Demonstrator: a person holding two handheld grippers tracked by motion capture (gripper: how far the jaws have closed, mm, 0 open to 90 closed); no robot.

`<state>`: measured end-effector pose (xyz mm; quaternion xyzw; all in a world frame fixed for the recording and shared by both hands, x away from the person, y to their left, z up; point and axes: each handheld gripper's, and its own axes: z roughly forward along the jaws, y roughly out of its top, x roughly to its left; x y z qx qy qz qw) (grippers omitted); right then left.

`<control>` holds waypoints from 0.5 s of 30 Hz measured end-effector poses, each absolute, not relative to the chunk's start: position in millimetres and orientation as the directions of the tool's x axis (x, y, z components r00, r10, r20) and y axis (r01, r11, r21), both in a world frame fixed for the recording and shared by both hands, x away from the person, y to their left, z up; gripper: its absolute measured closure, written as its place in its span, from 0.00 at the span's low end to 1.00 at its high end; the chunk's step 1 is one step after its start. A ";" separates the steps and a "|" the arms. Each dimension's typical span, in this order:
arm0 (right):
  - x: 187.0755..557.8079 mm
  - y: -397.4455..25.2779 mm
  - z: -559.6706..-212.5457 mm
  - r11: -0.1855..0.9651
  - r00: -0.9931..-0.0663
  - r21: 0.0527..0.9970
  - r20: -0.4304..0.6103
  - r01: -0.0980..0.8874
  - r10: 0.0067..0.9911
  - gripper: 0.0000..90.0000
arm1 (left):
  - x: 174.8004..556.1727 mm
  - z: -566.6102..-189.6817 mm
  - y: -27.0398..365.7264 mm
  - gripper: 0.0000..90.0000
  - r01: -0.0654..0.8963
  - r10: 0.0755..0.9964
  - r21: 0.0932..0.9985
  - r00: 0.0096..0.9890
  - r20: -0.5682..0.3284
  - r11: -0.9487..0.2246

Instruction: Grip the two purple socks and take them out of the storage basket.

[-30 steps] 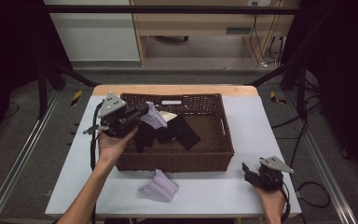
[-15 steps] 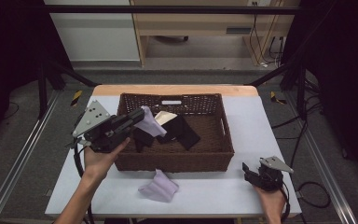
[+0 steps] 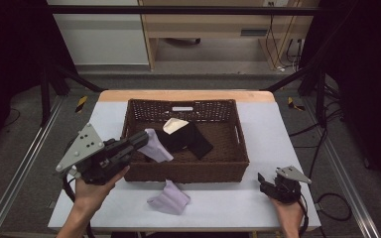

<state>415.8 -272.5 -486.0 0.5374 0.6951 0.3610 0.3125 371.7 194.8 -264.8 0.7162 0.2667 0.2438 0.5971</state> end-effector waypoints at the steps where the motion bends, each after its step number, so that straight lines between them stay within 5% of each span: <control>1: 415.7 -272.6 -486.0 0.162 -0.227 0.838 -0.047 0.521 0.973 0.31 | 368.8 -266.9 195.5 0.95 0.092 0.668 0.985 0.744 0.032 -0.149; 15: 415.9 -272.3 -486.1 0.163 -0.223 0.837 -0.050 0.523 0.973 0.31 | 341.5 -310.7 212.8 0.95 0.181 0.655 0.962 0.755 -0.003 -0.204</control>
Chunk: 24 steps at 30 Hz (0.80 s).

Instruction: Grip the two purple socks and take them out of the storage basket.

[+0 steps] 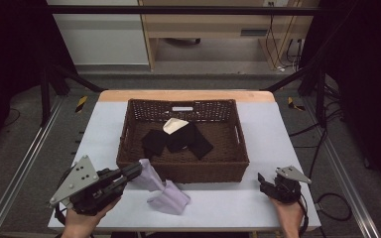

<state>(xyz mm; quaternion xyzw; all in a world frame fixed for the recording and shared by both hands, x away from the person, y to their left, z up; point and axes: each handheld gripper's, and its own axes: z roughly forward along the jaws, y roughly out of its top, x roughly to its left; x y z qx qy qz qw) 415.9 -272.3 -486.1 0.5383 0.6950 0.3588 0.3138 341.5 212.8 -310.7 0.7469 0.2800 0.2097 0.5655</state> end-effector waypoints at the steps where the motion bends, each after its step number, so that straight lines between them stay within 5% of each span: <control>1: 415.8 -272.2 -486.1 0.165 -0.225 0.837 -0.052 0.522 0.973 0.31 | 342.3 -315.8 213.5 0.95 0.194 0.655 0.959 0.755 -0.011 -0.207; 15: 416.2 -270.1 -486.4 0.185 -0.233 0.830 -0.068 0.526 0.970 0.30 | 384.8 -401.4 204.2 0.95 0.413 0.704 0.865 0.703 -0.106 -0.283; 24: 416.2 -269.9 -486.3 0.186 -0.234 0.829 -0.069 0.527 0.970 0.30 | 402.4 -442.3 190.2 0.94 0.464 0.712 0.825 0.693 -0.113 -0.321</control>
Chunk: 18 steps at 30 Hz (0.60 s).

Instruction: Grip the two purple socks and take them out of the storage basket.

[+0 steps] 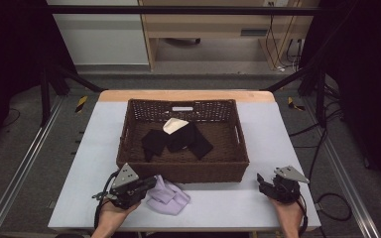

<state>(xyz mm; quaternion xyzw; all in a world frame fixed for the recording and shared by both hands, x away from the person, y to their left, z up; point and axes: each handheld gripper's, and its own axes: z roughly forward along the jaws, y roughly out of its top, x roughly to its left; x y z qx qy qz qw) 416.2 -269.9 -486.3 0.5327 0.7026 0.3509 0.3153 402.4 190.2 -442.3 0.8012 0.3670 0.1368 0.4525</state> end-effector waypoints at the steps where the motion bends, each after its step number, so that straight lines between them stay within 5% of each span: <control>1: 416.2 -270.0 -486.3 0.186 -0.234 0.829 -0.069 0.527 0.970 0.30 | 404.2 -447.0 188.7 0.93 0.466 0.712 0.822 0.693 -0.111 -0.326; 13: 415.4 -270.9 -485.8 0.180 -0.232 0.836 -0.065 0.518 0.971 0.30 | 401.5 -439.8 211.0 0.48 0.465 0.763 0.836 0.640 -0.091 -0.290; 18: 413.0 -272.5 -485.0 0.169 -0.232 0.848 -0.056 0.503 0.971 0.30 | 396.8 -435.1 227.6 0.39 0.456 0.788 0.846 0.611 -0.072 -0.276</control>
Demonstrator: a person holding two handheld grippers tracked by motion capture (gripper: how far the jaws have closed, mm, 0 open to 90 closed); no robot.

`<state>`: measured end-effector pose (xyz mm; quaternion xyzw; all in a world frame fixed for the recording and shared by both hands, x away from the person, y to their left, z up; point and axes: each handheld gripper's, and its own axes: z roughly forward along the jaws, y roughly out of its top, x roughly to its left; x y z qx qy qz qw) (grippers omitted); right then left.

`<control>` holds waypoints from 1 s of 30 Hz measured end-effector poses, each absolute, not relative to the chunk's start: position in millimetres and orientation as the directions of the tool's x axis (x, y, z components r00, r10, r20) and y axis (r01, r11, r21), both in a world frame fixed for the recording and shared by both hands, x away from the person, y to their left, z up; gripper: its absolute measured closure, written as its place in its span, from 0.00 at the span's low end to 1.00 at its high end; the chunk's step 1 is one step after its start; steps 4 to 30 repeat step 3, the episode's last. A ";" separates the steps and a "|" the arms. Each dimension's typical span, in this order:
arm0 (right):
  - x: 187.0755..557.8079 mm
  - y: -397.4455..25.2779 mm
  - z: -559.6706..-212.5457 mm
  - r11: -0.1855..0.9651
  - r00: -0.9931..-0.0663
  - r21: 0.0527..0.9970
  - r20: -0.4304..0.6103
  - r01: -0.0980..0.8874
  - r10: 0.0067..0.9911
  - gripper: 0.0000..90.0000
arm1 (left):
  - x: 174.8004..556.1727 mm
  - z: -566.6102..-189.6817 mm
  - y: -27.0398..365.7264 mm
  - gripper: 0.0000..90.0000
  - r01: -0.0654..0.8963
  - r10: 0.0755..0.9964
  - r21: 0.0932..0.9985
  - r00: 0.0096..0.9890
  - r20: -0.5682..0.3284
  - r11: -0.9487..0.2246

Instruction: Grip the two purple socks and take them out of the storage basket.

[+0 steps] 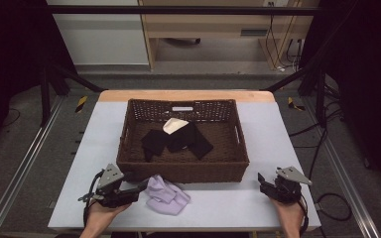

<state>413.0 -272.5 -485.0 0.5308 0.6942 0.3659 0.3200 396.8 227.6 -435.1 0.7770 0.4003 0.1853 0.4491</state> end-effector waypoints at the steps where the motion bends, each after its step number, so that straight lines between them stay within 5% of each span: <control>1: 413.0 -272.5 -485.0 0.169 -0.232 0.848 -0.056 0.503 0.971 0.30 | 395.8 -435.5 230.5 0.39 0.454 0.793 0.848 0.606 -0.069 -0.273; 30: 412.2 -272.6 -485.0 0.166 -0.233 0.846 -0.051 0.507 0.971 0.30 | 394.4 -437.6 239.8 0.38 0.461 0.806 0.842 0.590 -0.056 -0.279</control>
